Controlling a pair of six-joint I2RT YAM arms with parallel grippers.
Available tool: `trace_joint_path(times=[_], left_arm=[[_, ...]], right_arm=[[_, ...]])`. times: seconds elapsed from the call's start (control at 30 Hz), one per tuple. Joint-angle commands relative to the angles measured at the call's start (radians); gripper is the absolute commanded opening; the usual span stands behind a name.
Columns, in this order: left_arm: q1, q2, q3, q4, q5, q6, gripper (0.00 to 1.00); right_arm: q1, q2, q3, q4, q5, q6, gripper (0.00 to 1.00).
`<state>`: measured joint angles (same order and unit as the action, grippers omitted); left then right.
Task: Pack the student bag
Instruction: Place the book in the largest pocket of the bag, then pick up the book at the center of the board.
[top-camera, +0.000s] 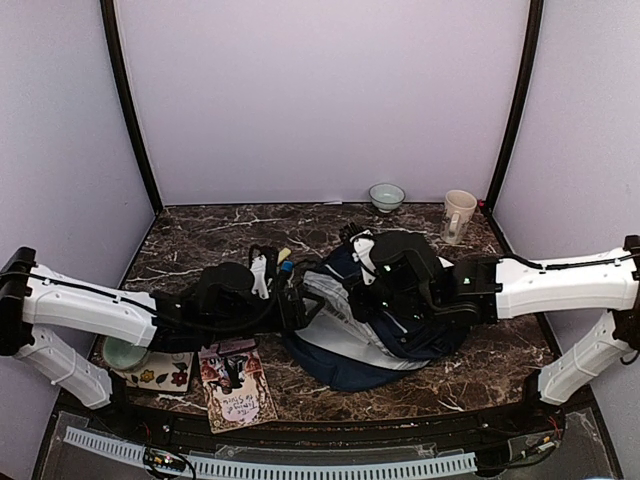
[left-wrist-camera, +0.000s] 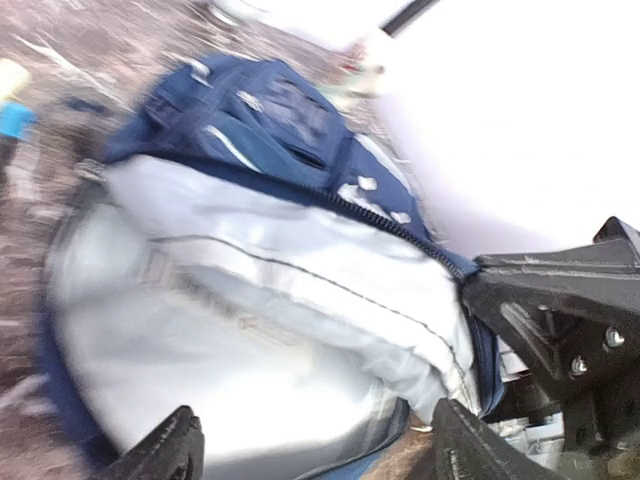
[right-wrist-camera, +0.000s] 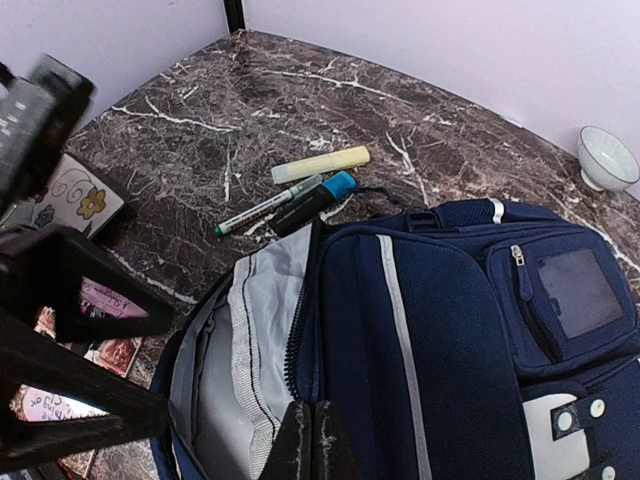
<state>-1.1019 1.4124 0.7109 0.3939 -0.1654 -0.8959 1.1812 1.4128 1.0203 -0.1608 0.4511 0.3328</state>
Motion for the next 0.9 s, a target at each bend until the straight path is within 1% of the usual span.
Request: trace_joint_path(times=[0.0, 0.03, 0.1, 0.17, 0.23, 0.27, 0.3, 0.37, 0.43, 0.5, 0.57, 0.7, 0.87], left_arm=[[-0.078, -0.124, 0.028, -0.460, -0.320, 0.099, 0.84], [-0.087, -0.144, 0.047, -0.529, -0.349, 0.107, 0.85], [-0.101, -0.183, 0.066, -0.641, -0.392, 0.103, 0.88], [-0.104, -0.218, 0.049, -0.700, -0.414, 0.089, 0.88], [-0.103, -0.247, 0.021, -0.749, -0.409, 0.058, 0.88], [-0.105, -0.254, 0.011, -0.803, -0.399, 0.031, 0.88], [-0.108, -0.258, 0.006, -0.841, -0.386, 0.005, 0.88], [-0.123, -0.262, 0.002, -0.935, -0.377, -0.059, 0.88], [-0.146, -0.275, -0.006, -1.022, -0.384, -0.129, 0.86], [-0.169, -0.295, -0.015, -1.097, -0.374, -0.209, 0.86], [-0.188, -0.323, -0.037, -1.136, -0.352, -0.255, 0.86], [-0.197, -0.394, -0.109, -1.147, -0.290, -0.323, 0.85], [-0.196, -0.508, -0.238, -1.086, -0.230, -0.357, 0.85]], right_arm=[[0.005, 0.026, -0.041, 0.076, -0.020, 0.040, 0.00], [0.006, 0.029, -0.049, 0.085, -0.042, 0.041, 0.00], [0.006, 0.037, -0.052, 0.093, -0.087, 0.043, 0.06], [0.008, 0.046, -0.041, 0.090, -0.136, 0.040, 0.19], [0.013, 0.058, -0.029, 0.091, -0.178, 0.029, 0.35], [0.015, 0.068, -0.018, 0.092, -0.196, 0.022, 0.44], [0.017, 0.081, 0.000, 0.091, -0.214, 0.015, 0.50], [0.026, 0.117, 0.050, 0.077, -0.235, 0.002, 0.57], [0.046, 0.158, 0.108, 0.062, -0.244, -0.015, 0.61], [0.063, 0.214, 0.164, 0.065, -0.270, -0.023, 0.62], [0.071, 0.261, 0.194, 0.099, -0.317, -0.016, 0.62], [0.075, 0.349, 0.211, 0.184, -0.386, 0.028, 0.62], [0.078, 0.458, 0.224, 0.260, -0.439, 0.098, 0.62]])
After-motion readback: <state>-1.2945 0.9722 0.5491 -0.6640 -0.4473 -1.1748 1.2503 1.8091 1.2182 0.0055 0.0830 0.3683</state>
